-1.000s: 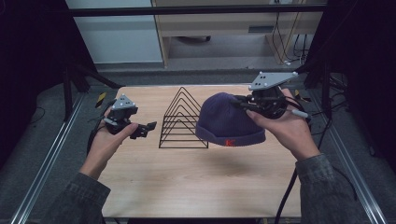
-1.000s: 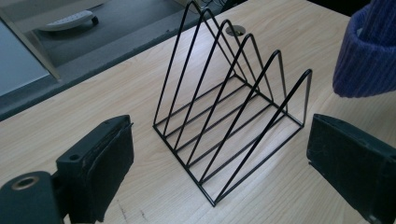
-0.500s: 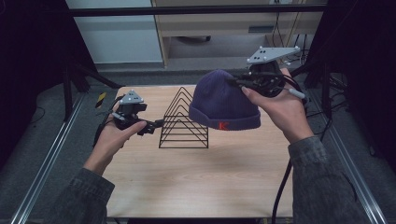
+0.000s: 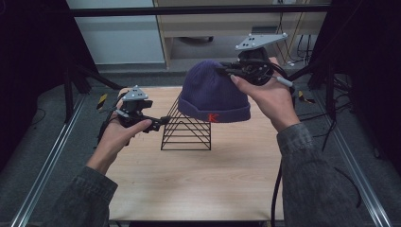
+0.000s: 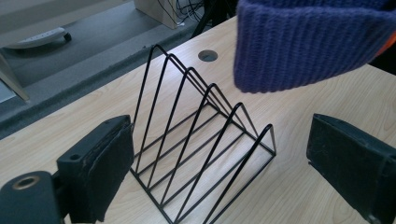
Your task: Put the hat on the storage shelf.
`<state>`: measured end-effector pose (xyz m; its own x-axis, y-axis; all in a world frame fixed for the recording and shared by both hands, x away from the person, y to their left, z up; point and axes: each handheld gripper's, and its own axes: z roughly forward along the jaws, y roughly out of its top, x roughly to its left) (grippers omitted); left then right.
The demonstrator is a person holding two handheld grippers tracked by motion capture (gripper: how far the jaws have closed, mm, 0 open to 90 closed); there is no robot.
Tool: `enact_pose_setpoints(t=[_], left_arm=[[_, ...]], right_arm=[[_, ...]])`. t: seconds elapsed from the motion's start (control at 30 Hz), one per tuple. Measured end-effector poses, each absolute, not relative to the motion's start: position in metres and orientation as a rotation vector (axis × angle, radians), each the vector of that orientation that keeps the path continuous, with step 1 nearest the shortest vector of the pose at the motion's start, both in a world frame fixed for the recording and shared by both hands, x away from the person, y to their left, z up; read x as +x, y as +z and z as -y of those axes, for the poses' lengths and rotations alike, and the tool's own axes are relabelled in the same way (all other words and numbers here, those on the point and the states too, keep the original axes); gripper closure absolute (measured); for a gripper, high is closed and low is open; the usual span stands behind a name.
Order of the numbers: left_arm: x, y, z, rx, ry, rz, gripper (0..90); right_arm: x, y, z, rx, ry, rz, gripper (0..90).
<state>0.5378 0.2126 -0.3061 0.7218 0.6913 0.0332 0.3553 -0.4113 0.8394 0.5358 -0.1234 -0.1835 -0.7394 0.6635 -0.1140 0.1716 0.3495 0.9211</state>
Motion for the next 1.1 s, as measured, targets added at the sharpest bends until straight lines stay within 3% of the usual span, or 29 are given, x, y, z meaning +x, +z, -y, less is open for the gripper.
enact_pose_setpoints(t=[0.53,1.1], left_arm=[[0.549,-0.299,-0.206,2.047,0.482,-0.792,6.7],[0.56,-0.305,-0.197,2.067,0.4,-0.744,4.3]], right_arm=[[0.549,-0.184,0.096,0.666,1.43,-2.167,81.4],[0.55,-0.178,0.071,0.611,1.489,-2.198,81.3]])
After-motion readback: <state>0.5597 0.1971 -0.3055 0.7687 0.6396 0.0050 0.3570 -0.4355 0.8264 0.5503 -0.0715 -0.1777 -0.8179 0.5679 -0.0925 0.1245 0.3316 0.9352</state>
